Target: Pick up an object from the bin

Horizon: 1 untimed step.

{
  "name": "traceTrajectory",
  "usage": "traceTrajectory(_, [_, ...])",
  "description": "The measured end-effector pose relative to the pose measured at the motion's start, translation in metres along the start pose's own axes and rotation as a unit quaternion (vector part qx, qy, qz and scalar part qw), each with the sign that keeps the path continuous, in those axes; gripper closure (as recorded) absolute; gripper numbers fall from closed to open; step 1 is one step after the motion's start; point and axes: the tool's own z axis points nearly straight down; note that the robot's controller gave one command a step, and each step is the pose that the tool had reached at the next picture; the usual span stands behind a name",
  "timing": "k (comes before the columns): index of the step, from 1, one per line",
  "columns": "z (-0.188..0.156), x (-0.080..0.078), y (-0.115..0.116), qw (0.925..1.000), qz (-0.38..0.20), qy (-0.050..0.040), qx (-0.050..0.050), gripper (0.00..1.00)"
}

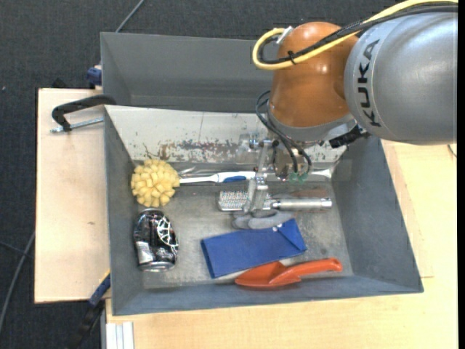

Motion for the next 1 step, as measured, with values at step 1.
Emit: traceTrajectory(1, [-0.0052,-0.0014,-0.0004,1.0000,0.001,-0.0043,0.000,0.00])
